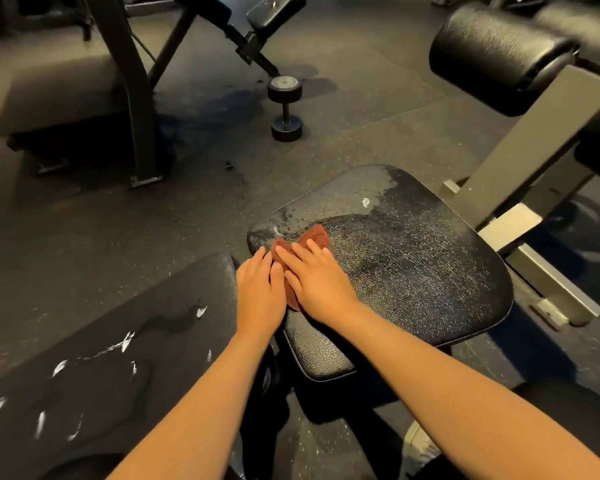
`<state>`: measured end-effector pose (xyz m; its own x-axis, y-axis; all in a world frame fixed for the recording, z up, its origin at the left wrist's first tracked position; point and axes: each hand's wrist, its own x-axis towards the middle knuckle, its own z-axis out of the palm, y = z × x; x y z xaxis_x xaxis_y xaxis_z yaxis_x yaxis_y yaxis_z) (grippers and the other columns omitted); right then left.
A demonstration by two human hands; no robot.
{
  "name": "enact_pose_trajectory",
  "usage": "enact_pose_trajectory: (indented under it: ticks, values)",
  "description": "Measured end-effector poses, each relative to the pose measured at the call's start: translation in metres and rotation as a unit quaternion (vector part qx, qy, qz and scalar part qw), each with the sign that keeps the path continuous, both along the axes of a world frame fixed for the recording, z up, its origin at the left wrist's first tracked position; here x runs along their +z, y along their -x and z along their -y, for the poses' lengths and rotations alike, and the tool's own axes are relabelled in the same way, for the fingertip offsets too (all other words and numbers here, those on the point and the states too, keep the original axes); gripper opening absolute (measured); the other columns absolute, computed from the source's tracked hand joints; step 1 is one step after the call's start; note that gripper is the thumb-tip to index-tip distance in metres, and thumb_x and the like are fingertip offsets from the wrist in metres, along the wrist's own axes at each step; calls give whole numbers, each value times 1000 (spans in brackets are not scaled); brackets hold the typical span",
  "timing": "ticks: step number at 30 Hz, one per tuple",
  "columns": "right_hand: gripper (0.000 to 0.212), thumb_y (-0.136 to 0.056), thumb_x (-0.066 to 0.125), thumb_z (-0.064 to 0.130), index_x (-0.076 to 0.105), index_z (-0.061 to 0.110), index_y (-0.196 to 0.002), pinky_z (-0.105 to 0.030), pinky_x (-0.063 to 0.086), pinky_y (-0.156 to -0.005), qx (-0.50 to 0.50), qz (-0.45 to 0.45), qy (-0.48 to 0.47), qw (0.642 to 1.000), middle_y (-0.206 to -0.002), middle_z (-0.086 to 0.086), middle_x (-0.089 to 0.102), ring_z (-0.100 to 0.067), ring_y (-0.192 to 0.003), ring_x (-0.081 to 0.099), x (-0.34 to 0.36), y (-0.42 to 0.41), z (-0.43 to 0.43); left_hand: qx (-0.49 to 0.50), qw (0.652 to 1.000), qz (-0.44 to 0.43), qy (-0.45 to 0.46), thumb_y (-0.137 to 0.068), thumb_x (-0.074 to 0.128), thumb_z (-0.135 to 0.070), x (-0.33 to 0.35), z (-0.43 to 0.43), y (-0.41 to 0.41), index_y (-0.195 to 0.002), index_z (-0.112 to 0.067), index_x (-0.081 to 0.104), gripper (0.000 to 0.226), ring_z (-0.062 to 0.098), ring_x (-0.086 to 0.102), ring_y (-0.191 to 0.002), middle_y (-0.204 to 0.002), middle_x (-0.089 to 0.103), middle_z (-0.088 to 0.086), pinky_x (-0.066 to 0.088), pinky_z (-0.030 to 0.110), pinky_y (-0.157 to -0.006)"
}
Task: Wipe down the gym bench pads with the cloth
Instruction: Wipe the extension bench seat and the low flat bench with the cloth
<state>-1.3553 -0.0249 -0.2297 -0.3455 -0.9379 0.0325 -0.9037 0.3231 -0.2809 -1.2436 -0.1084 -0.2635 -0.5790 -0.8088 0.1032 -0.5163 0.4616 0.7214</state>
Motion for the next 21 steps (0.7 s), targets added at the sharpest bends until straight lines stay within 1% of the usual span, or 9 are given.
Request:
enact_pose_trajectory:
  ticks: [3, 5, 7, 9, 11, 13, 14, 17, 21]
  values:
    - [49, -108, 29, 38, 27, 30, -157, -47, 11, -122, 2, -8, -21, 1000, -164, -2, 25, -31, -152, 13, 0, 6, 31, 31, 998, 50, 36, -102, 26, -37, 6, 15, -5, -136, -9, 58, 55, 29, 47, -134, -141, 57, 10, 32, 44, -114]
    - [50, -108, 26, 40, 23, 31, -157, -48, 8, -122, 1, -6, -36, 999, -166, -1, 19, -31, -153, 8, 2, 7, 50, 51, 994, 81, 45, -104, 30, -29, 16, 18, -7, -134, -8, 59, 47, 31, 52, -125, -135, 60, 12, 33, 48, -110]
    - [51, -107, 25, 41, 21, 30, -158, -49, 8, -122, 6, -13, -44, 999, -166, -1, 18, -31, -153, 7, 2, 7, 57, 56, 996, 65, 25, -107, 31, -21, 21, 15, -7, -130, -8, 59, 39, 31, 54, -121, -130, 63, 10, 28, 49, -113]
    - [52, -107, 28, 40, 24, 29, -157, -48, 10, -122, 19, -11, -42, 999, -165, 0, 22, -30, -153, 12, 3, 5, 49, 53, 998, 33, 6, -107, 28, -22, 18, 14, -8, -129, -12, 59, 39, 30, 55, -122, -127, 65, 7, 24, 50, -118]
    - [51, -106, 33, 38, 31, 28, -156, -48, 12, -122, 27, 3, -21, 999, -163, 1, 28, -29, -152, 17, 2, 0, 31, 63, 998, 6, -8, -107, 23, -27, 10, 17, -11, -135, -14, 57, 46, 27, 52, -129, -132, 64, 5, 18, 47, -123]
    - [49, -106, 38, 36, 35, 26, -154, -48, 13, -122, 30, 14, -10, 999, -161, 1, 32, -30, -151, 20, 1, -7, 16, 76, 997, -2, -27, -105, 19, -35, 5, 19, -13, -145, -12, 51, 56, 20, 44, -139, -145, 56, 3, 11, 40, -126]
    - [49, -106, 38, 36, 35, 26, -154, -47, 12, -122, 28, 13, -10, 999, -161, 1, 32, -30, -151, 20, -1, -8, 15, 76, 997, -4, -34, -105, 19, -36, 6, 19, -14, -148, -12, 49, 57, 18, 41, -141, -148, 53, 2, 11, 38, -126]
    - [49, -106, 34, 35, 33, 25, -155, -45, 10, -123, 16, 8, -8, 1000, -163, 2, 28, -27, -152, 15, 0, -4, 38, 65, 997, -17, -35, -107, 26, -28, 10, 17, -13, -145, -15, 51, 47, 16, 46, -136, -145, 56, -1, 13, 38, -124]
    - [49, -106, 32, 35, 31, 23, -154, -46, 12, -121, 10, 2, -23, 1000, -163, -1, 27, -28, -152, 13, 1, -1, 77, 70, 997, -11, -43, -107, 25, -29, 9, 20, -13, -154, -16, 39, 51, 11, 39, -142, -154, 47, 0, 11, 39, -126]
